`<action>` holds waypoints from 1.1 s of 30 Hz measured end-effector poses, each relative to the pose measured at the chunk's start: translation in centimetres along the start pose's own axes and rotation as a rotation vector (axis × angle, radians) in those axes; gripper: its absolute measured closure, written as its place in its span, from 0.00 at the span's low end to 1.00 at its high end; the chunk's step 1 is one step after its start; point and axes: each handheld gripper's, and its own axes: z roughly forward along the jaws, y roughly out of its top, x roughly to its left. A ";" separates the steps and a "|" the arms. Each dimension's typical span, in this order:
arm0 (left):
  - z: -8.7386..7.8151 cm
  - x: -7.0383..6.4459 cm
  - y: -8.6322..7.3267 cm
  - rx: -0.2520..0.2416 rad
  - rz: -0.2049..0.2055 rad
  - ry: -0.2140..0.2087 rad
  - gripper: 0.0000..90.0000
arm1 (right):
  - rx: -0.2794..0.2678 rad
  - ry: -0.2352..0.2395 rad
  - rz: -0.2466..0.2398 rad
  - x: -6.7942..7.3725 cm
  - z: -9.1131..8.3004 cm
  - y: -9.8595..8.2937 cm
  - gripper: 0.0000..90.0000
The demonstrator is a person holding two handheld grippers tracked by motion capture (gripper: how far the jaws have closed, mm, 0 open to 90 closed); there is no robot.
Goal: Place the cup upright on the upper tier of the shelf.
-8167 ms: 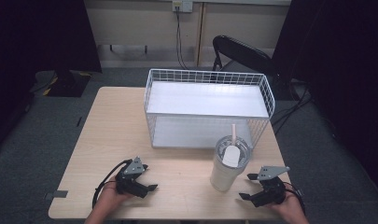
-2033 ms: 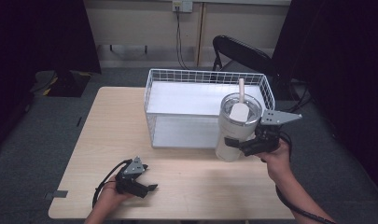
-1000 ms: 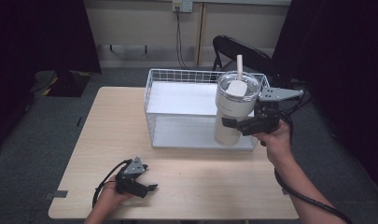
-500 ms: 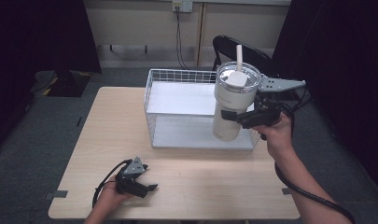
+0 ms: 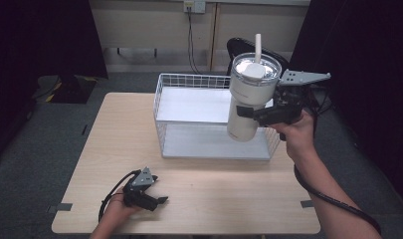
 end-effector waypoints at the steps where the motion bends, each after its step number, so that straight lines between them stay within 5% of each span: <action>1: 0.0 0.0 0.0 0.000 -0.002 -0.001 0.16 | -0.002 -0.003 0.000 0.0 0.0 0.1 0.11; 33: 0.0 0.0 0.0 -0.001 0.000 0.000 0.16 | -0.006 -0.101 0.005 -2.3 1.7 2.7 0.11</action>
